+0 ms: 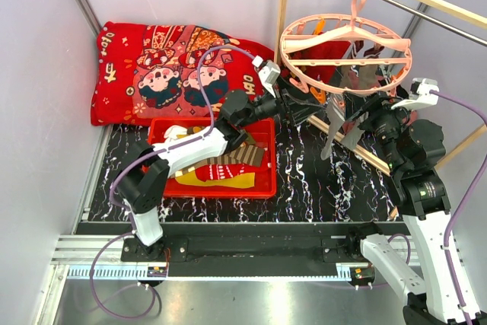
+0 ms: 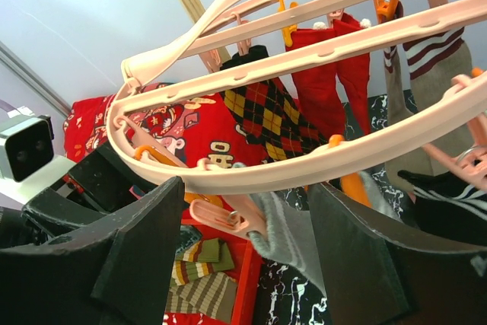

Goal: Clip the socks to the hanger
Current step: Open the clamp at the hanger.

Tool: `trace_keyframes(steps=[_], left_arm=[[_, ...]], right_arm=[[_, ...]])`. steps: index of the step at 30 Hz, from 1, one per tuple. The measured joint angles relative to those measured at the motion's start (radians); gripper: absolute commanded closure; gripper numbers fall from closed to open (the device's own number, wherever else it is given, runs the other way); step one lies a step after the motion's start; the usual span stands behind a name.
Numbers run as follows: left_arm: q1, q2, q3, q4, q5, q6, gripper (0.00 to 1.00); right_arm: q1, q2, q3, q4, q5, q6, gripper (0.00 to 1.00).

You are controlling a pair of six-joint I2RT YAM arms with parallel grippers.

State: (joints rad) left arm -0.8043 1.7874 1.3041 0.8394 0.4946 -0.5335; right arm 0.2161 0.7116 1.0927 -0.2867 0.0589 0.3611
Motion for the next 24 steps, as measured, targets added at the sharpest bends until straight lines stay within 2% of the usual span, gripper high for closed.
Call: trace_keyframes(steps=[5, 8, 12, 16, 19, 24], left_arm=[[-0.005, 0.024, 0.024, 0.047, 0.004, -0.027, 0.37], [-0.011, 0.036, 0.039, 0.053, 0.005, -0.040, 0.42], [-0.022, 0.045, 0.051, 0.053, 0.006, -0.047, 0.56], [-0.028, 0.048, 0.053, 0.053, 0.006, -0.055, 0.77], [-0.031, 0.048, 0.053, 0.053, 0.007, -0.060, 0.88], [-0.040, 0.048, 0.053, 0.034, 0.000, -0.048, 0.95]], right_arm=[[0.000, 0.000, 0.000, 0.000, 0.000, -0.003, 0.25], [0.000, 0.000, 0.000, -0.001, 0.000, -0.003, 0.26], [0.000, 0.000, 0.000, -0.003, 0.000, -0.003, 0.25], [0.000, -0.005, 0.000, -0.007, 0.000, -0.003, 0.26], [0.000, -0.014, 0.000, -0.015, -0.004, -0.003, 0.26], [0.000, -0.024, 0.010, -0.046, -0.027, -0.003, 0.27]])
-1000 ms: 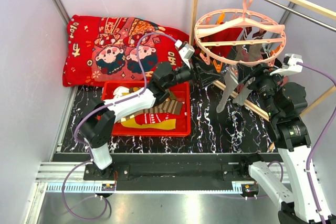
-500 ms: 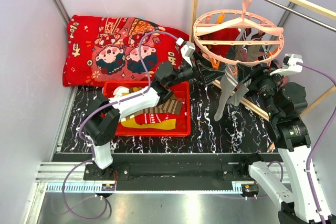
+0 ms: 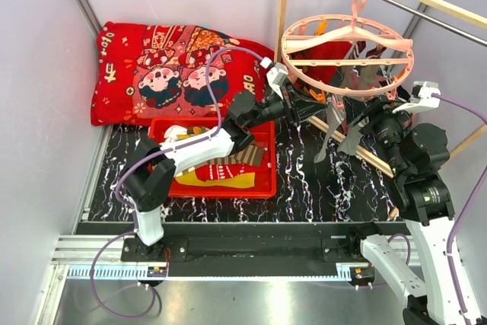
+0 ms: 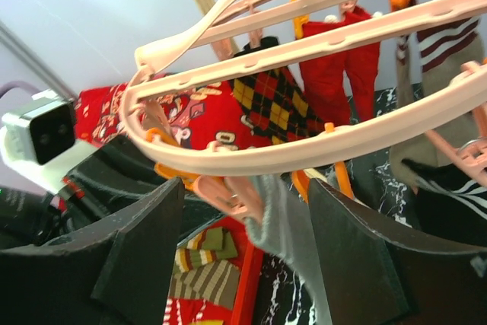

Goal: Clip the socks to the hanger
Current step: Open the clamp at the hanger.

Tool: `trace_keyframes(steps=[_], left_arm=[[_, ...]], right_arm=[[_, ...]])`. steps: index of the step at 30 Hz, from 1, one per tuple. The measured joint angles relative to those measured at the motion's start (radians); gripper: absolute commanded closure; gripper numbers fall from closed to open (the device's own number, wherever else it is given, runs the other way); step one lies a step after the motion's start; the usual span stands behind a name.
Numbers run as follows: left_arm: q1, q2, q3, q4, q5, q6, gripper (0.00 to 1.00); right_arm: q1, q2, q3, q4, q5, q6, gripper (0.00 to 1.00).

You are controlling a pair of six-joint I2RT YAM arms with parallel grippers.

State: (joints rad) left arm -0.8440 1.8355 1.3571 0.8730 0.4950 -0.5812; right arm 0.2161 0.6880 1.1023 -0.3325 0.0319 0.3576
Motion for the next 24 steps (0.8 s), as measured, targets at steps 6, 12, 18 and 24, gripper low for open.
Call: trace_keyframes(steps=[6, 12, 18, 24], left_arm=[[-0.022, -0.027, -0.026, -0.062, -0.054, 0.042, 1.00], [-0.054, -0.083, -0.027, -0.167, -0.138, 0.117, 1.00], [-0.108, -0.132, -0.018, -0.301, -0.238, 0.228, 1.00], [-0.147, -0.150, 0.012, -0.412, -0.316, 0.316, 1.00]], right_arm=[[0.000, 0.016, 0.089, -0.077, -0.098, -0.003, 0.28], [0.000, 0.062, 0.204, -0.150, -0.232, -0.001, 0.30], [0.000, 0.149, 0.252, -0.226, -0.331, 0.008, 0.32], [0.000, 0.206, 0.251, -0.288, -0.375, 0.008, 0.30]])
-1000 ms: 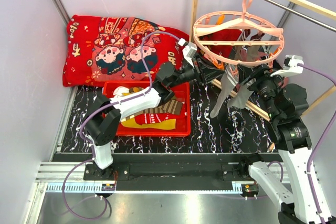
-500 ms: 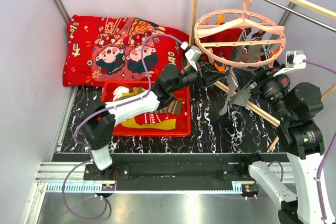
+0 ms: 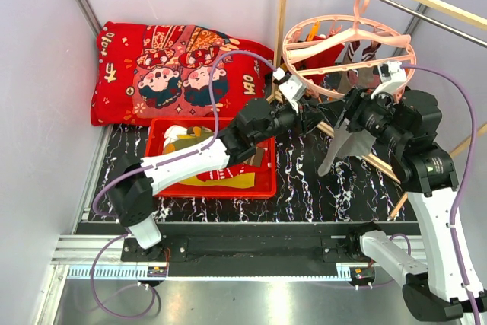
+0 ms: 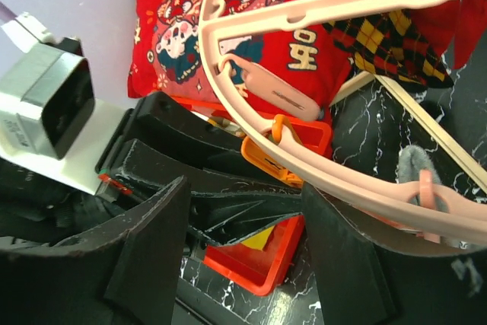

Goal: Clip the socks to the hanger
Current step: Open the clamp at the hanger.

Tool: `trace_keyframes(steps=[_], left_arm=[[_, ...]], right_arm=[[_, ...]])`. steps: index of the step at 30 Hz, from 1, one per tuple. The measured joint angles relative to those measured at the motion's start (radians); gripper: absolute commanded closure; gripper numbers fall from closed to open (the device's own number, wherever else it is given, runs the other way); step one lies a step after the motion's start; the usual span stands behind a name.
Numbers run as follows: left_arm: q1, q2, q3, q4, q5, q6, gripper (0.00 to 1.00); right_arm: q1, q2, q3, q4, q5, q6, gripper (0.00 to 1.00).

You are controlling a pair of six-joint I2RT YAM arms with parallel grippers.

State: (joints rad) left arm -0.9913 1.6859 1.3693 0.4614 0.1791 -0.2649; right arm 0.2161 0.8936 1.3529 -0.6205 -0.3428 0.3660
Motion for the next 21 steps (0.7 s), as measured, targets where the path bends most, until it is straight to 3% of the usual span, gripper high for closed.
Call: trace_keyframes(steps=[21], left_arm=[[-0.065, -0.003, 0.076, -0.142, -0.086, 0.111, 1.00]], right_arm=[[0.000, -0.078, -0.144, 0.136, 0.121, 0.006, 0.30]])
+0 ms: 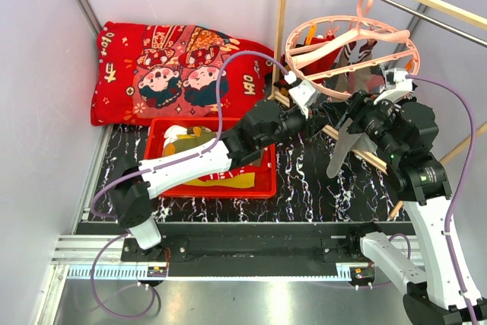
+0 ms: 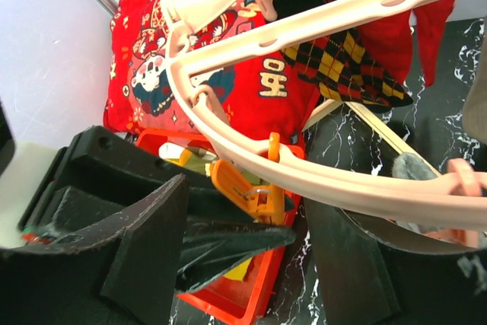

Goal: Clip the socks to the hanger
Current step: Open the clamp at the hanger.

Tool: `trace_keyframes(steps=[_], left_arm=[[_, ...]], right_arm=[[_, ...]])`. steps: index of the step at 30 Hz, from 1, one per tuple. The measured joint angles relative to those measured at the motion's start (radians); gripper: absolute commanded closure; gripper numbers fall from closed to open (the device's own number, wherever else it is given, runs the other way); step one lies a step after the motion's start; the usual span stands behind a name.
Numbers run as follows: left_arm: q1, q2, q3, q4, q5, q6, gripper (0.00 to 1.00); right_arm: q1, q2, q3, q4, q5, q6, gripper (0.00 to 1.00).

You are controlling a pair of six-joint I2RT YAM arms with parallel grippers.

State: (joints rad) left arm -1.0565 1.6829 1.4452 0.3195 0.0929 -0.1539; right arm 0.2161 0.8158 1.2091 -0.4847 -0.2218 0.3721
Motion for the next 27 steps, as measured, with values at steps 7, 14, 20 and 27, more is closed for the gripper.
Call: trace_keyframes(steps=[7, 14, 20, 27], left_arm=[[-0.019, 0.000, 0.024, -0.019, -0.011, 0.008, 1.00], [-0.024, 0.001, 0.034, -0.020, -0.014, 0.007, 1.00], [-0.024, 0.004, 0.035, -0.020, -0.016, 0.000, 1.00], [-0.025, 0.010, 0.035, -0.043, -0.016, -0.020, 0.75]], right_arm=[[0.000, -0.008, -0.024, 0.051, 0.004, 0.023, 0.34], [0.000, -0.012, -0.026, 0.079, 0.004, 0.041, 0.45], [0.000, -0.018, -0.043, 0.095, 0.027, 0.043, 0.63], [-0.004, -0.030, -0.076, 0.108, 0.095, 0.038, 0.83]])
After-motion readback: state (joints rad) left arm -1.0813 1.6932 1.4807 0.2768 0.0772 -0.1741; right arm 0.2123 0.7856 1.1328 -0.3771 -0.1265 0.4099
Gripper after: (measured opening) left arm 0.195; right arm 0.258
